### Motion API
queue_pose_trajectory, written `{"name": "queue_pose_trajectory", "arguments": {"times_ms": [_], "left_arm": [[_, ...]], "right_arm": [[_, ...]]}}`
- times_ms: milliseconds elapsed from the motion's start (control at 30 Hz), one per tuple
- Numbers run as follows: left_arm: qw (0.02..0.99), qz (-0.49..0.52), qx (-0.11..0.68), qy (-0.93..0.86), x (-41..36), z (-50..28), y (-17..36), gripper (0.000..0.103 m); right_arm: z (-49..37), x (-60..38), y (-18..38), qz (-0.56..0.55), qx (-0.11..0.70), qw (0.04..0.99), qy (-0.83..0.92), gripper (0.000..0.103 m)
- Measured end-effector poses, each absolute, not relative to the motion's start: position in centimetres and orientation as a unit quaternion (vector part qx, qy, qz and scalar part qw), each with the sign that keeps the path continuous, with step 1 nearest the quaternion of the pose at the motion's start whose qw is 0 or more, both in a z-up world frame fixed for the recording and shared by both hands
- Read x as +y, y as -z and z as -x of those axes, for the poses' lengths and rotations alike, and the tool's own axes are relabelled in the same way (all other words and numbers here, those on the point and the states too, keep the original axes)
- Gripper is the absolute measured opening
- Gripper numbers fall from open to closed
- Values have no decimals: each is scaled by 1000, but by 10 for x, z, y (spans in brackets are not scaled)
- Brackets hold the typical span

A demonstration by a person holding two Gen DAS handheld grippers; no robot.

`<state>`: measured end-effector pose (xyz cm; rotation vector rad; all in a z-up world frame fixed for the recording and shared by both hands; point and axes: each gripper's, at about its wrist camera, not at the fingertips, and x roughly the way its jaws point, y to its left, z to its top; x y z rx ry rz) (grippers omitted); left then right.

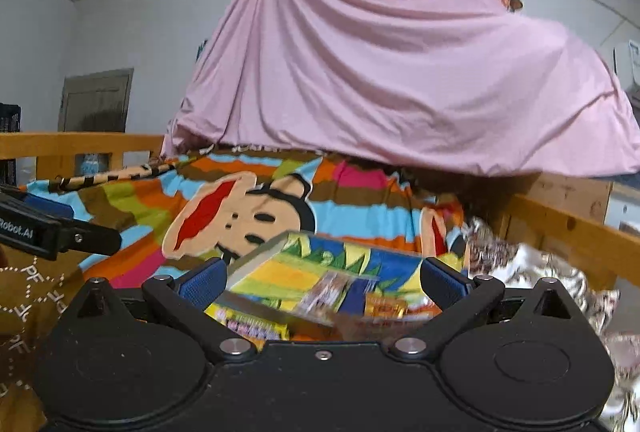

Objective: Organize snacks
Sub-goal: 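Withdraw both open tools from the tray back toward the snack pile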

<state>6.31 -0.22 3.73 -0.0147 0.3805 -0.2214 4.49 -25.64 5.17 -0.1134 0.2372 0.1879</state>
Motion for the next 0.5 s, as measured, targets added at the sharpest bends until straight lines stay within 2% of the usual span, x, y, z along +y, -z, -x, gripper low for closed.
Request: {"name": "queue_pose_trajectory", "arguments": {"times_ms": [500], "left_arm": [[960,-14,241,141,3,-52,-17,103]], "right_arm": [[-33,-235,-29,68,220,965,-121,103]]}}
